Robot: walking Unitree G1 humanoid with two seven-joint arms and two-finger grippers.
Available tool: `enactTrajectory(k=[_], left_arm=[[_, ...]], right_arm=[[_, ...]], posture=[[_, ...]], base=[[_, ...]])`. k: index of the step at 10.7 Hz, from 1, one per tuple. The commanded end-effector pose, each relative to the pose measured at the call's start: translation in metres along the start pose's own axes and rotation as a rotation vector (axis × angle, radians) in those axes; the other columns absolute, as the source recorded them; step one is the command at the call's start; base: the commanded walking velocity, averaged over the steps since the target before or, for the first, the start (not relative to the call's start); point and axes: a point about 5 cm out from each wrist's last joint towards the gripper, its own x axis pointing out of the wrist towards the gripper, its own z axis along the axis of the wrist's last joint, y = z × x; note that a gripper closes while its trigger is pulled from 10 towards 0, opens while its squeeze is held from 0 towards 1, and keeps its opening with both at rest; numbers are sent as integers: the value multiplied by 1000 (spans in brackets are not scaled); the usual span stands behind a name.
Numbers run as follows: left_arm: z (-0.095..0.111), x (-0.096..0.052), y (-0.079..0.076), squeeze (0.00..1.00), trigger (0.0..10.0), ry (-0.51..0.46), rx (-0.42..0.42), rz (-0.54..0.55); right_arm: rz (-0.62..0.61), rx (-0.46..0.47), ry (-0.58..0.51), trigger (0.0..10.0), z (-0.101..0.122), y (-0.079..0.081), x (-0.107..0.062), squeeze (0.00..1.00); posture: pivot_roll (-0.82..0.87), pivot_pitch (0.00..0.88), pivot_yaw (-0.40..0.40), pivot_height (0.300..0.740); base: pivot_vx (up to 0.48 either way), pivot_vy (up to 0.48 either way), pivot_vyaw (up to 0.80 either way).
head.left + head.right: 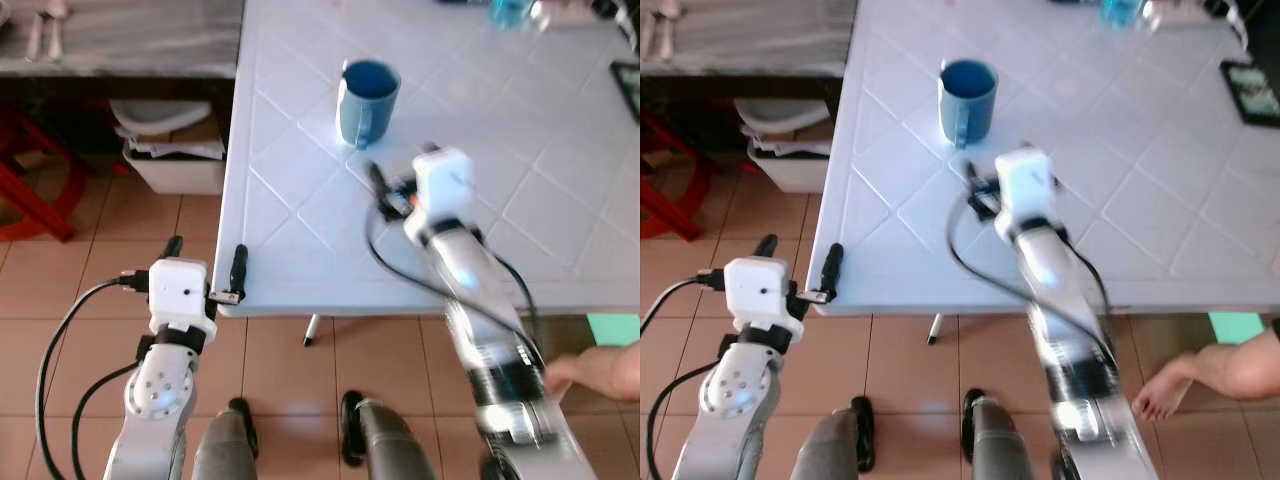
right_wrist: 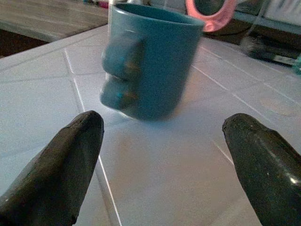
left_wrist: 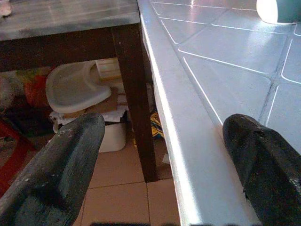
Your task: Setting the table
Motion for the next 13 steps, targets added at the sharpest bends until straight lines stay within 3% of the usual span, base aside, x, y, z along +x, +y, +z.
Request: enactTrajectory(k=[1, 4, 9, 13], left_arm=[[-9, -5, 4, 0, 10000, 60, 4, 18], [-5, -3, 4, 0, 10000, 39, -73, -19], [18, 13, 0, 0, 10000, -61, -169, -61], [19, 15, -3, 0, 10000, -73, -189, -67]], right_arm=[[22, -3, 7, 10000, -4, 4, 0, 0], [82, -18, 5, 10000, -2, 13, 10, 0], [106, -49, -34, 10000, 7, 12, 25, 0], [103, -51, -89, 10000, 23, 20, 41, 0]], posture=[[39, 350, -14, 740], [37, 361, -23, 740], [25, 352, -38, 740], [21, 343, -49, 740]], base=[[0, 0, 0], [0, 0, 0], [0, 0, 0], [0, 0, 0]])
